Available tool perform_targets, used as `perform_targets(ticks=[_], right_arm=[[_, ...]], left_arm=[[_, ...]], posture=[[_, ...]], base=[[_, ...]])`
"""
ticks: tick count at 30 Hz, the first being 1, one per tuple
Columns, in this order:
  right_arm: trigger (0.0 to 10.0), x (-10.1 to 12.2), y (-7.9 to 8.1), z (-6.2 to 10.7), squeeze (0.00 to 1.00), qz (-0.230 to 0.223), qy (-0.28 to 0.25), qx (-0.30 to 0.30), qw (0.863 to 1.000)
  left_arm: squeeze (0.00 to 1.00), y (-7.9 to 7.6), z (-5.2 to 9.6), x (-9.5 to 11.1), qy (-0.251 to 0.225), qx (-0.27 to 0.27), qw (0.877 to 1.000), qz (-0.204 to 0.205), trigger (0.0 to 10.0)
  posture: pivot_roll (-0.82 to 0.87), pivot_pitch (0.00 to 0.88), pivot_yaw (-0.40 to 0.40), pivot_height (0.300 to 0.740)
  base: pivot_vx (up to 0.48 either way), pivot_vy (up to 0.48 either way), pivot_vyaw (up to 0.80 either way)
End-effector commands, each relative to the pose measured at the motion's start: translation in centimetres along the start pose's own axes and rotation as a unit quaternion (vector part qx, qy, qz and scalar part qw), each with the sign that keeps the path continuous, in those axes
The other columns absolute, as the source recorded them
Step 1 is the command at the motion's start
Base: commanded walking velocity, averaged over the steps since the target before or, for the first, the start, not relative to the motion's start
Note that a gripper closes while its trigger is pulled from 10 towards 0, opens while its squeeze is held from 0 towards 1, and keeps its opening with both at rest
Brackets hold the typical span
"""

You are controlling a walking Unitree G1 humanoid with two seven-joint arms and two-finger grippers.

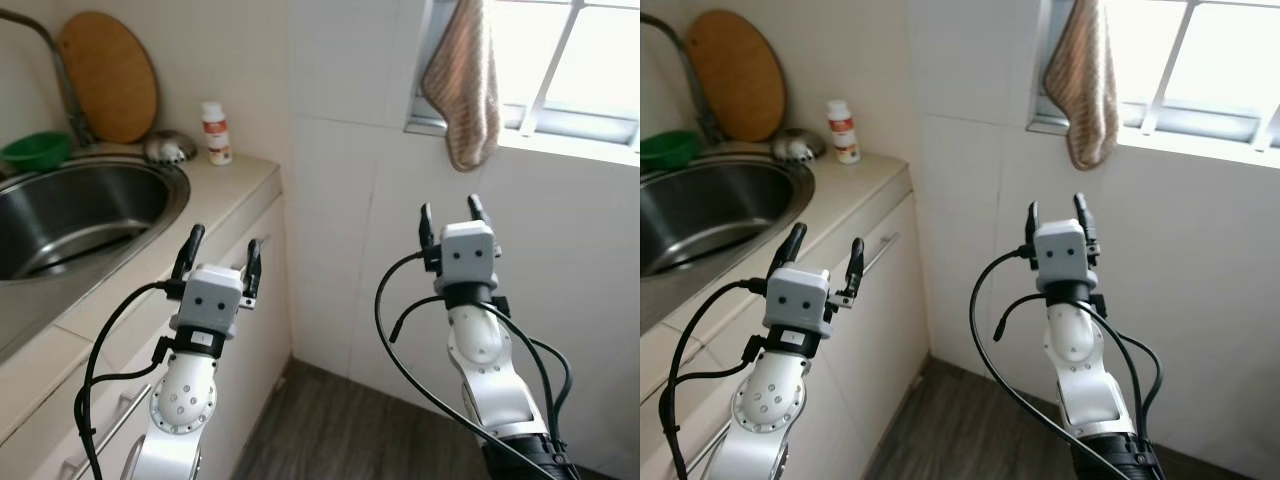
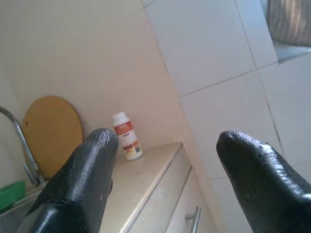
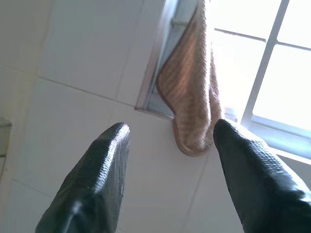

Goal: Kitchen organization

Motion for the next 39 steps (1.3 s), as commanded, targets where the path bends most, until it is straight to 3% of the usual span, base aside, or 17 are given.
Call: perform_targets(ticks=[1, 10, 29, 39], right_arm=[[10.0, -0.2, -1.1, 0.0, 0.00, 0.013, 0.004, -0.019, 1.000], [10.0, -1.5, -0.9, 0.9, 0.00, 0.017, 0.029, -0.011, 0.999], [10.0, -2.2, -0.8, 0.8, 0.00, 0.019, 0.049, -0.013, 0.999], [10.0, -2.8, 0.1, 0.6, 0.00, 0.020, 0.062, 0.009, 0.998]], left_arm=[[0.00, -0.6, 0.0, 0.1, -0.003, -0.012, 1.000, -0.001, 10.0], [0.00, -0.7, 0.0, -0.1, 0.001, -0.011, 1.000, 0.008, 10.0], [0.00, -0.8, 0.0, -0.7, 0.014, -0.012, 1.000, 0.013, 10.0], [0.00, -0.8, 0.0, -1.1, 0.023, -0.012, 1.000, 0.008, 10.0]], posture=[[-0.02, 0.000, 0.011, 0.740], [-0.02, 0.000, 0.014, 0.740], [-0.02, 0.000, 0.012, 0.740], [-0.02, 0.000, 0.008, 0.740]], base=[[0.000, -0.480, -0.80], [0.000, -0.191, -0.80], [0.000, -0.066, -0.80], [0.000, -0.217, -0.04]])
Point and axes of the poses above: a point about 5 cm out from each wrist's last joint towards the gripper, its own z axis pointing back from the gripper into the wrist, its own x axis along the axis of the wrist's last joint, y = z × x, the point moved 4 cm from there along -z, pointing out of the wrist towards the gripper, and after that the axes turned 10 degrees about z, right-handed, at the moved point
